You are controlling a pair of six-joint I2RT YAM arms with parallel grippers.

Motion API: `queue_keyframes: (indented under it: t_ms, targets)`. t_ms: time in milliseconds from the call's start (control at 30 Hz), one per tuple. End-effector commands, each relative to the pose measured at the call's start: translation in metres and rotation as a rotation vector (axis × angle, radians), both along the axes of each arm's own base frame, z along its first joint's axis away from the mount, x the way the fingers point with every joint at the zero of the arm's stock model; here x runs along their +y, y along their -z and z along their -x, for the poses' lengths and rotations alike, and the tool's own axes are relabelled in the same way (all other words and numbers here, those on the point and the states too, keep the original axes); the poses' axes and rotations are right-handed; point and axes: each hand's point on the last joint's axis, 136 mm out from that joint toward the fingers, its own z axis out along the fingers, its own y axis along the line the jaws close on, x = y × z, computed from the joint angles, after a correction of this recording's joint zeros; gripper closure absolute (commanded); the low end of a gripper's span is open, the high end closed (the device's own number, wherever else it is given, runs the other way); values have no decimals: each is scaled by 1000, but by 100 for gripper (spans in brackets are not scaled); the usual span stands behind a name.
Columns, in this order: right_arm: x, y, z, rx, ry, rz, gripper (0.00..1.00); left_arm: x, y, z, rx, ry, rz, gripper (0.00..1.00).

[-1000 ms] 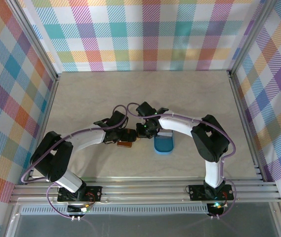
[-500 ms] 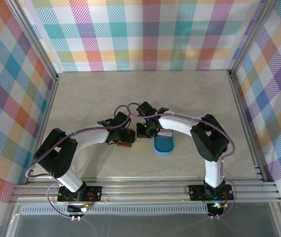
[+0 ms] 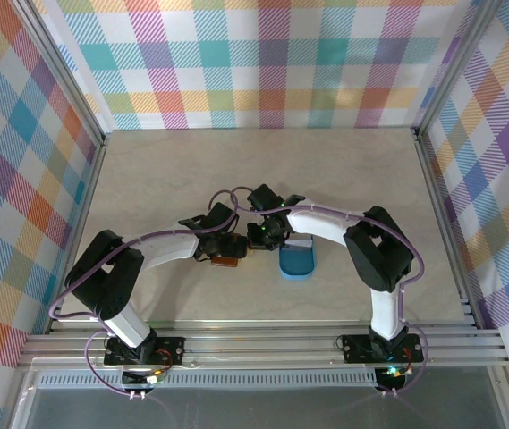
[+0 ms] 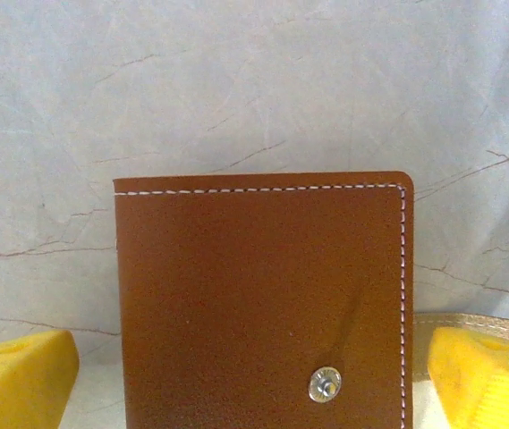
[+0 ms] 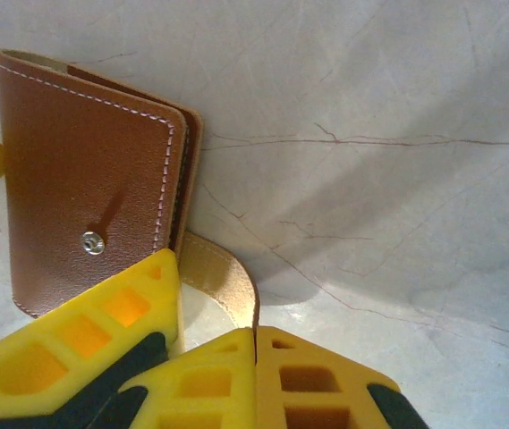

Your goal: Put the credit cards into the card holder

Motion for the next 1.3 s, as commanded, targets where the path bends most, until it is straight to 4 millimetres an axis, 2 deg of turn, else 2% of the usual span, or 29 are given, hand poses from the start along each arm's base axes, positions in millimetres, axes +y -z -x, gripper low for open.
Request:
queue_keyframes:
  t_ms: [0, 333, 767, 1000, 1267]
  targets:
    - [8, -2, -5, 1, -1, -23, 100, -6, -7, -1, -32, 12, 26, 0]
    - [7, -2, -4, 3, -2, -22, 100, 4, 6, -1, -2, -9, -49, 0]
    - [8, -3, -4, 1, -2, -25, 100, 13, 6, 0, -1, -21, -100, 2]
    - [7, -2, -4, 2, -1, -24, 100, 18, -4, -1, -30, -37, -107, 2]
    - [7, 0, -5, 3, 3, -20, 100, 17, -35, 0, -77, -45, -52, 3]
